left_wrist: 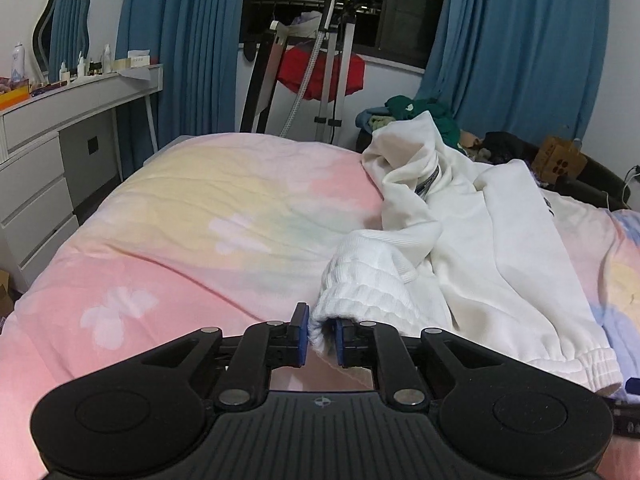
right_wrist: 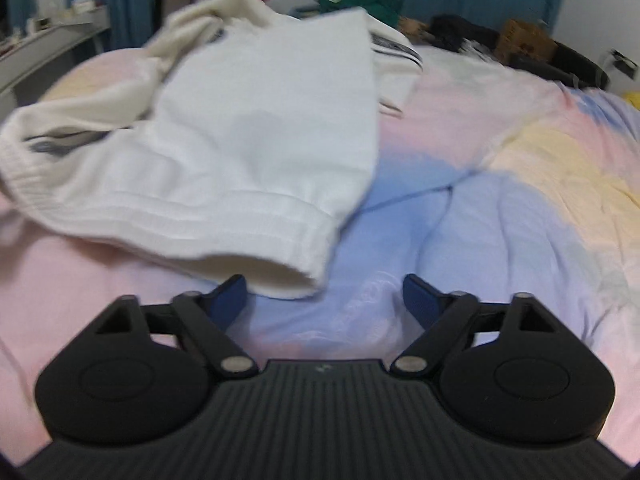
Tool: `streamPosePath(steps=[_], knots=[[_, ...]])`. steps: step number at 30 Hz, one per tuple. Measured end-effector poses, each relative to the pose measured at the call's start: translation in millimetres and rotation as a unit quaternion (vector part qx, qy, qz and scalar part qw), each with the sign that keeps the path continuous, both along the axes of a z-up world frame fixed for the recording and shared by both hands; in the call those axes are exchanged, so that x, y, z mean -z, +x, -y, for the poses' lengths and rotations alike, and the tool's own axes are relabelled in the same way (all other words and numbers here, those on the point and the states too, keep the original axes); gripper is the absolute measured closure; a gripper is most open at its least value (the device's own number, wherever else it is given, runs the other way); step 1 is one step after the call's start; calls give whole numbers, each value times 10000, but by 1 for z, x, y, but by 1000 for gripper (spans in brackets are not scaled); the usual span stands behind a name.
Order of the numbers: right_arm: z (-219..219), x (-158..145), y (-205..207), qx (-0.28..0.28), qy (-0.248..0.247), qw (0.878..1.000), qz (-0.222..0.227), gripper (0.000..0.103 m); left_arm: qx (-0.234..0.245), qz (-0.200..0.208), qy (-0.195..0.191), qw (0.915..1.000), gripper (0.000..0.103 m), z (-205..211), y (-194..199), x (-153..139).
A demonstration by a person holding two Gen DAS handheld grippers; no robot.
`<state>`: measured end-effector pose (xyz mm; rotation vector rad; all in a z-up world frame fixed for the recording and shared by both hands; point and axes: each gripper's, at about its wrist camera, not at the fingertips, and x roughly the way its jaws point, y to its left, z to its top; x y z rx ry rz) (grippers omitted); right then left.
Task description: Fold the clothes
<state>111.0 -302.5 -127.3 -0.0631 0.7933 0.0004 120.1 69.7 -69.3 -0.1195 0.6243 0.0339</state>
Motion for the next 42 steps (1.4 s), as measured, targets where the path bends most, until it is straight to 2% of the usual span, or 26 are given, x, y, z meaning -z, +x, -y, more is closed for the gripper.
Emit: streamPosePath(steps=[3,8,10,12,14,15,17,19,21,23,24,26,28,30,32,33,36,37,40,42], knots=[[6,6,8,395,-266,9987,176,26,8,-44,-22,10000,90,1,5,3],[16,6,22,629,822,9926,631,37,5,-9,-108,9999,85,-2,4,4],[11,7,23,486,835,9932,655,51,-17,-16,-151,9999,83,-3,3,4],[3,8,22,344,759,9948,581,74,-26,-38,-170,9998,81,-2,2,4],[-5,8,19,272,619,9963,523,85,-18,-75,-208,9998,78,-2,-2,3],[-6,7,21,258,600,9963,559,87,-11,-99,-236,9997,76,-2,-4,3],[-5,-2,16,253,671,9951,681,88,-39,-145,-330,9993,62,-2,-11,2],[-5,-11,9,241,747,9937,795,89,-88,-177,-456,9988,56,-5,-20,-1],[-6,-23,-1,164,808,9921,945,89,-92,-172,-636,9978,54,-8,-32,-5],[-10,-33,-12,62,805,9906,1108,89,21,-150,-901,9958,43,-10,-42,-9],[-11,-38,-18,6,800,9897,1187,89,149,-103,-1082,9940,41,-11,-46,-11],[-14,-45,-27,-102,768,9884,1306,89,361,-30,-1452,9887,35,-12,-53,-13],[-13,-48,-29,-146,714,9885,1326,89,540,-68,-1987,9786,30,-14,-55,-10],[-11,-47,-25,-96,734,9896,1236,89,605,-300,-2670,9613,29,-19,-50,4],[-12,-45,-23,-78,577,9909,1210,89,602,-569,-3331,9393,29,-24,-44,20],[-13,-44,-22,-69,497,9915,1197,89,556,-669,-3559,9305,29,-27,-40,28],[-19,-44,-24,-192,392,9909,1277,89,324,-758,-4000,9128,29,-33,-26,45],[-21,-44,-24,-223,379,9907,1291,89,205,-732,-4026,9122,30,-33,-20,48],[-22,-39,-23,-208,252,9910,1301,88,40,-632,-3885,9193,33,-27,-1,56],[-22,-35,-21,-201,223,9917,1251,88,-40,-568,-3901,9190,34,-26,9,58]])
